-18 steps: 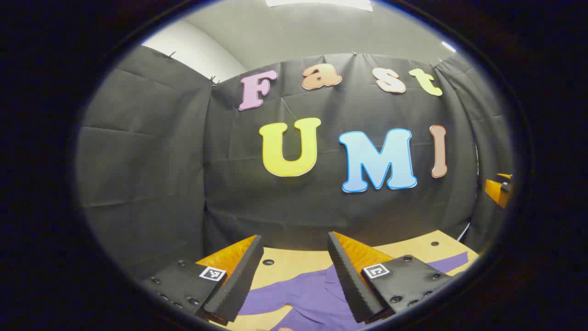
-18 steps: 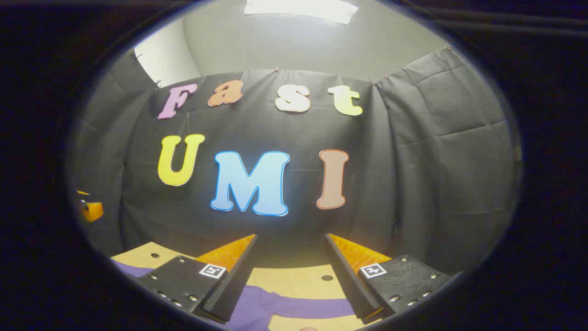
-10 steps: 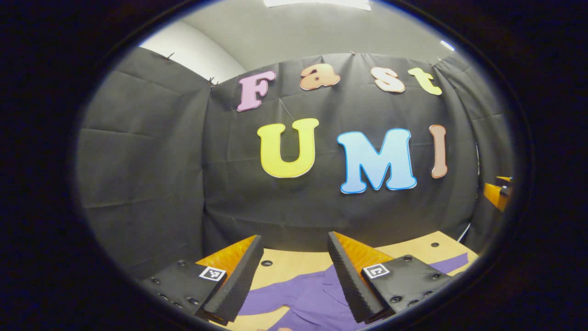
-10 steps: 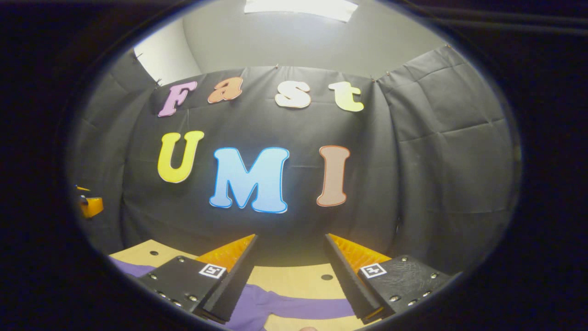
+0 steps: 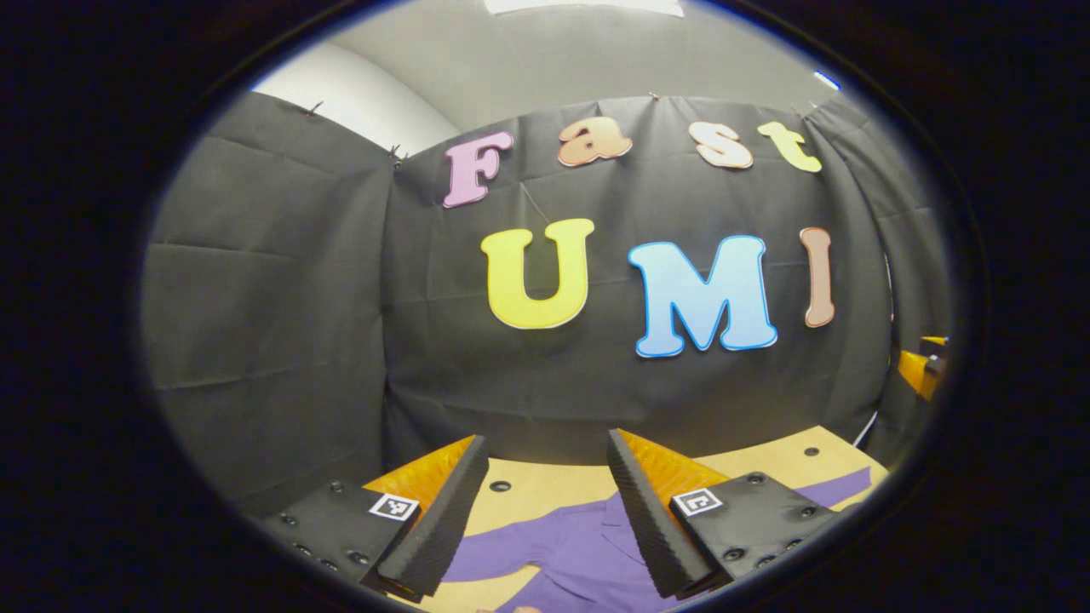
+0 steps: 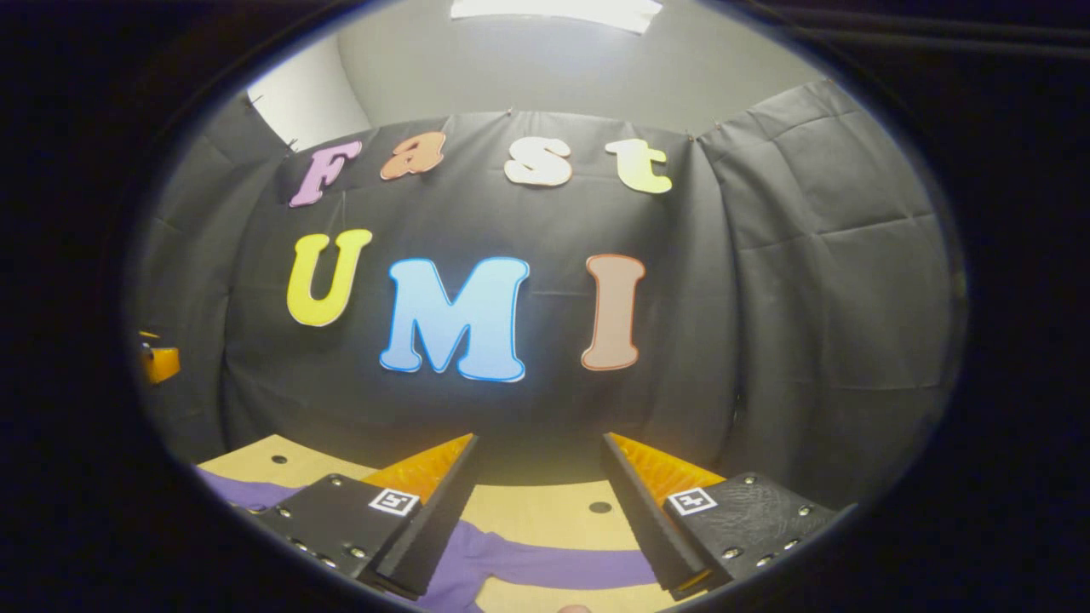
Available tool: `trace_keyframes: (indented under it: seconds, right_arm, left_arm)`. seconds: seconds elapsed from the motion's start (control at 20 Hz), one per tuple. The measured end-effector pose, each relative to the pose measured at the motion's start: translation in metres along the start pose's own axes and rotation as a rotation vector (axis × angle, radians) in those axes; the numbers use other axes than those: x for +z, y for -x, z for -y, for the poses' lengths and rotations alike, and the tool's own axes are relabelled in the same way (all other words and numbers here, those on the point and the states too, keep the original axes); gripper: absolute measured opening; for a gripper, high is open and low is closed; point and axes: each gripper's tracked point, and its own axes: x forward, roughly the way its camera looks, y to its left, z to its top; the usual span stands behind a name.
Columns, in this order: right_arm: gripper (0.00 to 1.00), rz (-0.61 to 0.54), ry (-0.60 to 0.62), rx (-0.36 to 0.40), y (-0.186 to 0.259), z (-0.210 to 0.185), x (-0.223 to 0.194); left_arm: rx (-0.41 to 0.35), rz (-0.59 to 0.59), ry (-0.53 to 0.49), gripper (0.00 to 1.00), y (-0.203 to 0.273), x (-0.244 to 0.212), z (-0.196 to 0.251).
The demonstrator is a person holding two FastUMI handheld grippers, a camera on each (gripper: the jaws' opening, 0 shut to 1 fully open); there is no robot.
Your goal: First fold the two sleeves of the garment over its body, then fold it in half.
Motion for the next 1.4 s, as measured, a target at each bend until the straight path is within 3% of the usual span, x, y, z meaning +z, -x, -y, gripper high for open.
trace_keyframes:
  seconds: [0.35,0.85,1.1,1.4]
  right_arm:
    - [0.90,-0.123,0.009,-0.076,-0.022,0.055,-0.066]
    - [0.91,-0.479,-0.094,-0.227,-0.045,0.151,-0.234]
    - [0.92,-0.643,-0.079,-0.238,-0.047,0.178,-0.306]
    - [0.92,-0.836,-0.115,-0.236,-0.048,0.177,-0.379]
  left_arm:
    - [0.023,-0.007,-0.011,0.93,0.004,-0.001,0.001]
    - [0.141,-0.037,-0.016,0.93,0.024,-0.009,-0.013]
    - [0.215,-0.074,0.013,0.93,0.037,-0.023,-0.020]
    - [0.292,-0.097,0.032,0.93,0.051,-0.032,-0.030]
